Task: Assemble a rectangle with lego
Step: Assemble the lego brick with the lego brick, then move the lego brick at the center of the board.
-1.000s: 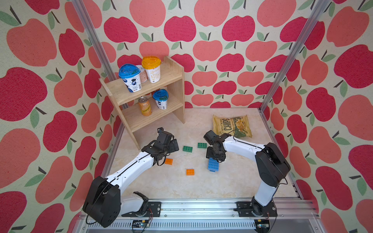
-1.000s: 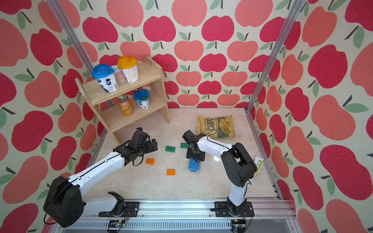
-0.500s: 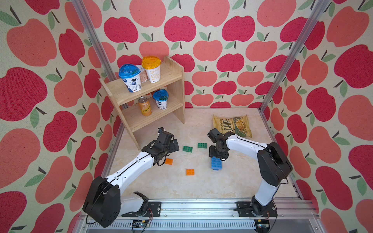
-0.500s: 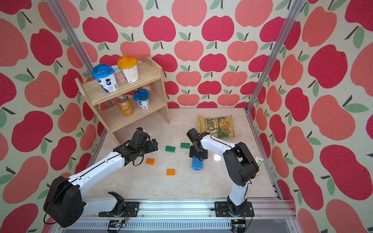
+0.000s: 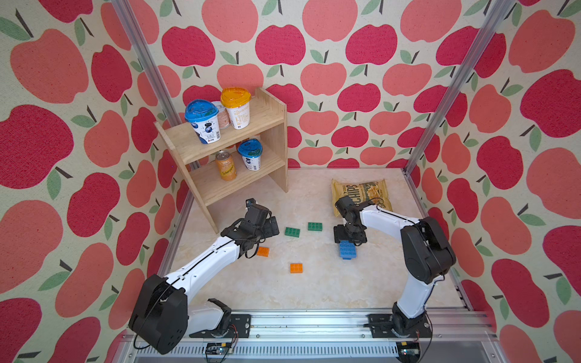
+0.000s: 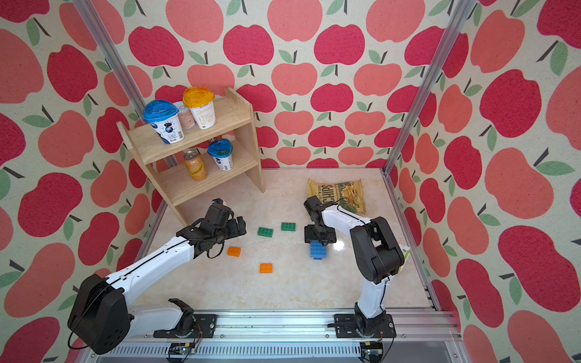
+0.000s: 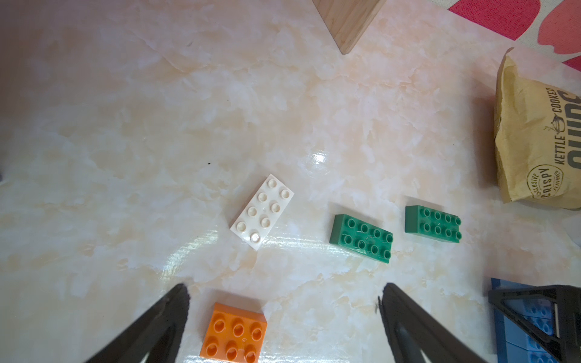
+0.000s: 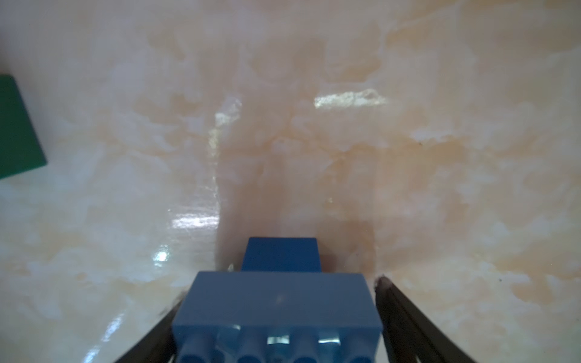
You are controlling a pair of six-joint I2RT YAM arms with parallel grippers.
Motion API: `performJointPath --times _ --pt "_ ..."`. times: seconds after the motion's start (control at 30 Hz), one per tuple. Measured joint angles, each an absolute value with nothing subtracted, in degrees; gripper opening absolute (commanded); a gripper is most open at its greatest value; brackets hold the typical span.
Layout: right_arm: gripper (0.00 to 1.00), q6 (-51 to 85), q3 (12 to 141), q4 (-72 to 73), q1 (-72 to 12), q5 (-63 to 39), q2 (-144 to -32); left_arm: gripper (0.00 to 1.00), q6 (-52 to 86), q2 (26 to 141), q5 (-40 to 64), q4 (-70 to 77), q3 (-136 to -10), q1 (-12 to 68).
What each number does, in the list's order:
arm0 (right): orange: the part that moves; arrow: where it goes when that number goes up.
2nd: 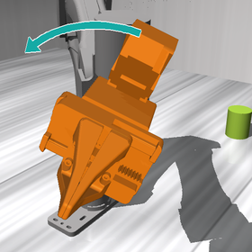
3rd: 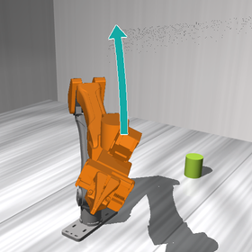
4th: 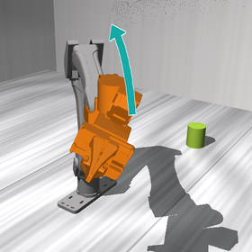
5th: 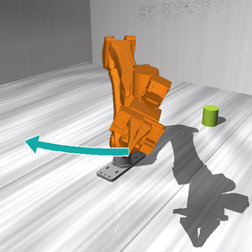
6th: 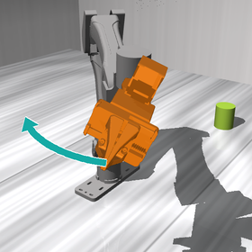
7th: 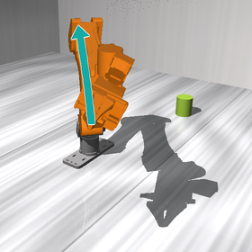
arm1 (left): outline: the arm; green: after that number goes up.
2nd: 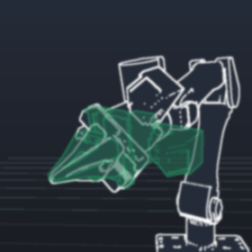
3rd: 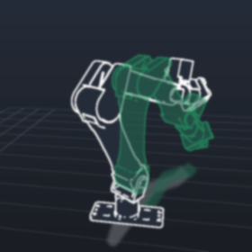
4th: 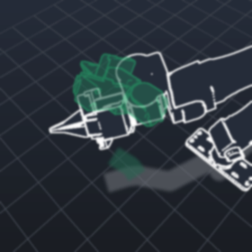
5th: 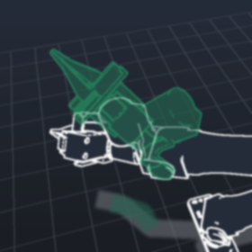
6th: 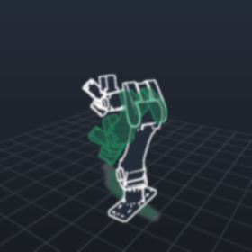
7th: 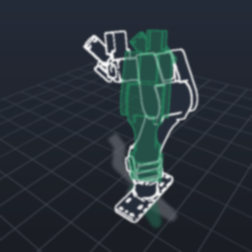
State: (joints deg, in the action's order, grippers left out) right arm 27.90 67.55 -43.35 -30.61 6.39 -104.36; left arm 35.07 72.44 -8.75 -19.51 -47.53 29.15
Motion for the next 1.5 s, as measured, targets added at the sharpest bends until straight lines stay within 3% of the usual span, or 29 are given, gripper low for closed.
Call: performJointPath --times 0.07,0.47,0.73,1.03,1.3,1.43,1.5 --pt "1.0 27.62 67.55 -43.33 -30.61 6.24 -104.29 0.97 35.07 72.42 -8.8 -19.49 -47.53 29.15" --pt "1.0 28.67 68.58 -46.52 -31.86 5.67 -94.43 0.97 35.07 71.24 -10.31 -20.16 -47.53 29.12" --pt "0.95 27.44 72.31 -46.98 -47.81 6.94 -87.66 0.97 36.88 66.61 -14.22 -22.96 -47.44 26.96" --pt "1.0 20.75 76.97 -49.23 -63.64 8.32 -101.95 0.97 38.13 57.74 -18.74 -25.17 -45.12 25.54" --pt "1.0 14.9 81.89 -50.74 -67.46 8.27 -112.57 0.97 38.3 55.83 -19.38 -25.5 -44.1 25.36" --pt "0.92 14.15 85.01 -50.72 -66.54 8.16 -115.98 0.98 38.33 55.68 -19.53 -25.56 -43.53 25.15" --pt "0.81 14.15 85.82 -50.65 -65.63 7.92 -117.14 0.97 38.33 55.57 -19.51 -25.56 -43.22 25.1"
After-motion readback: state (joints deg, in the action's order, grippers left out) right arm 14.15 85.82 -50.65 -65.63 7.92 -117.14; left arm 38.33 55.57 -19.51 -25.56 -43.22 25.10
